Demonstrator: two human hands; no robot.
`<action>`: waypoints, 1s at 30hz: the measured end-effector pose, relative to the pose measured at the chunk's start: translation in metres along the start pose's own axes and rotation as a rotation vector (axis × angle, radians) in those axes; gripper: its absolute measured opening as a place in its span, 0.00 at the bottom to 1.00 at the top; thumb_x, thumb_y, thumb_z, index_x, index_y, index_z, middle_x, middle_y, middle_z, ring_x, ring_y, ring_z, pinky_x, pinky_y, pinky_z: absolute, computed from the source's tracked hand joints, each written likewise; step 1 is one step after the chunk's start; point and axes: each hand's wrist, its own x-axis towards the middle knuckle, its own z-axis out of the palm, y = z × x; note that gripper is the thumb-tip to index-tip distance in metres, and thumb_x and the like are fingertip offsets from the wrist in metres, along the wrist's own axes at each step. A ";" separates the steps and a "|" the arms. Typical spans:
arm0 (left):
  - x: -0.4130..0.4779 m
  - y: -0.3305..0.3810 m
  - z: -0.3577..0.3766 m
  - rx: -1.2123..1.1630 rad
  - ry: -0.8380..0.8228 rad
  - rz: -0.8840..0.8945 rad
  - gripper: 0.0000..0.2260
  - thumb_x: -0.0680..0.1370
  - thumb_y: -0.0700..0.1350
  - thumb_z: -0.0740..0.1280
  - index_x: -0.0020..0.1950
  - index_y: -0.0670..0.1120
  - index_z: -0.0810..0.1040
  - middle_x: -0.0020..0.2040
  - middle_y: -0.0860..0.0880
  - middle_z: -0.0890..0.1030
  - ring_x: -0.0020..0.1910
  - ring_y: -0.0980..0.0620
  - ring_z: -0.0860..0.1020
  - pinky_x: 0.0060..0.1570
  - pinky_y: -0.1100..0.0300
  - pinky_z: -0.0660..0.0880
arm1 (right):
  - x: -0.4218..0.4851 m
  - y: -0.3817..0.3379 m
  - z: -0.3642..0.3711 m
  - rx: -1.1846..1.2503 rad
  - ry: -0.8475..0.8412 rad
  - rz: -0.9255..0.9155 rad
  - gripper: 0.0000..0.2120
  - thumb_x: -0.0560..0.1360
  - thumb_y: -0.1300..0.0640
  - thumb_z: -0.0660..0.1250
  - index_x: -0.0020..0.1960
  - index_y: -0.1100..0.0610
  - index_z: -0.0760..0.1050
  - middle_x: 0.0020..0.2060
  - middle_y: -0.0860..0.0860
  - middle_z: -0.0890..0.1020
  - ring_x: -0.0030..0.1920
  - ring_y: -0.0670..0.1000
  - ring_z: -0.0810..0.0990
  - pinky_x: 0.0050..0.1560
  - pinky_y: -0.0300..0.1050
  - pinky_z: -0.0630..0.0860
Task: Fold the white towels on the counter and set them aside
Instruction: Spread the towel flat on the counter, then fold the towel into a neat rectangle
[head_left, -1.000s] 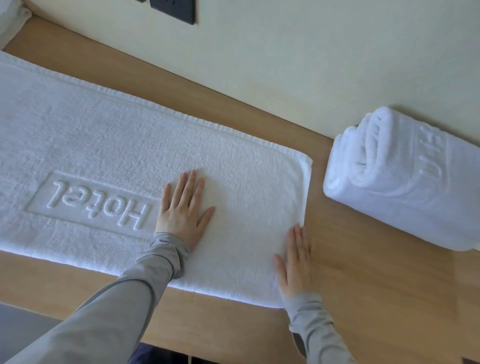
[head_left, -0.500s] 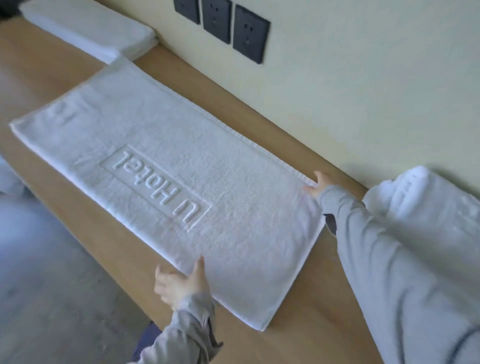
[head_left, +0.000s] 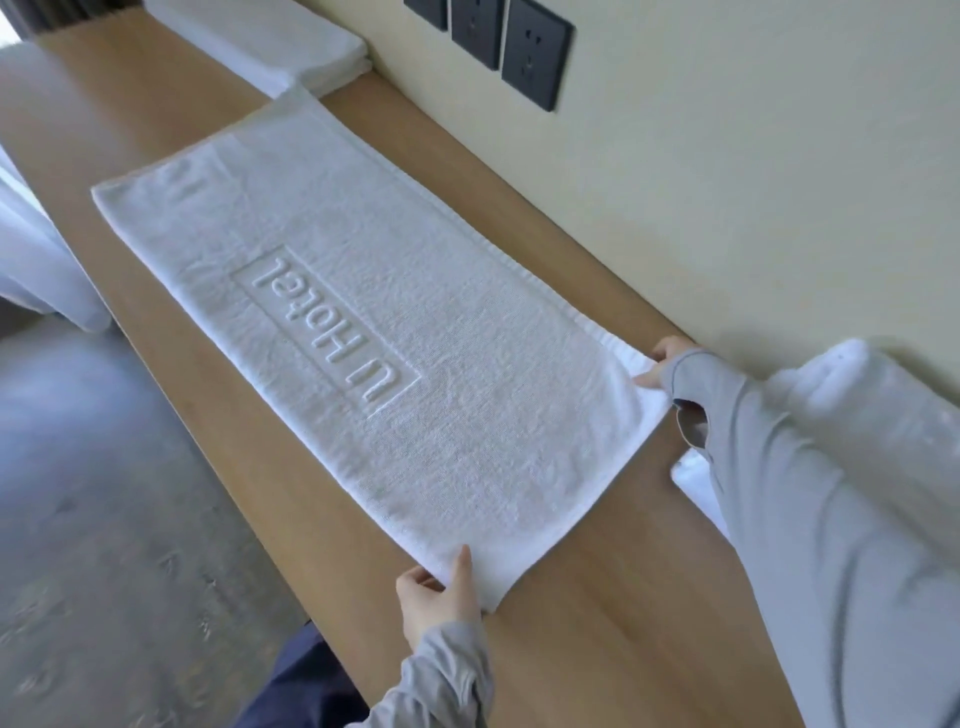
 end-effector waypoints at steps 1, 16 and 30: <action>-0.002 0.004 -0.002 -0.028 0.001 0.026 0.18 0.72 0.45 0.72 0.55 0.39 0.69 0.45 0.40 0.77 0.38 0.43 0.78 0.44 0.47 0.79 | -0.002 0.000 -0.004 0.058 0.037 -0.037 0.25 0.73 0.55 0.69 0.67 0.60 0.67 0.63 0.58 0.74 0.61 0.58 0.74 0.61 0.48 0.70; 0.031 0.200 -0.087 -0.436 -0.251 0.104 0.05 0.70 0.36 0.72 0.35 0.38 0.78 0.24 0.45 0.74 0.17 0.55 0.71 0.20 0.66 0.72 | -0.053 -0.135 -0.069 1.372 0.009 -0.389 0.08 0.74 0.67 0.65 0.39 0.57 0.78 0.40 0.54 0.77 0.43 0.52 0.78 0.31 0.37 0.78; 0.236 0.452 -0.157 -0.521 -0.460 -0.319 0.11 0.75 0.43 0.67 0.36 0.39 0.72 0.19 0.47 0.73 0.14 0.55 0.72 0.14 0.67 0.69 | 0.003 -0.482 -0.073 1.553 0.055 -0.242 0.11 0.69 0.71 0.67 0.31 0.62 0.72 0.26 0.56 0.76 0.28 0.52 0.79 0.38 0.47 0.82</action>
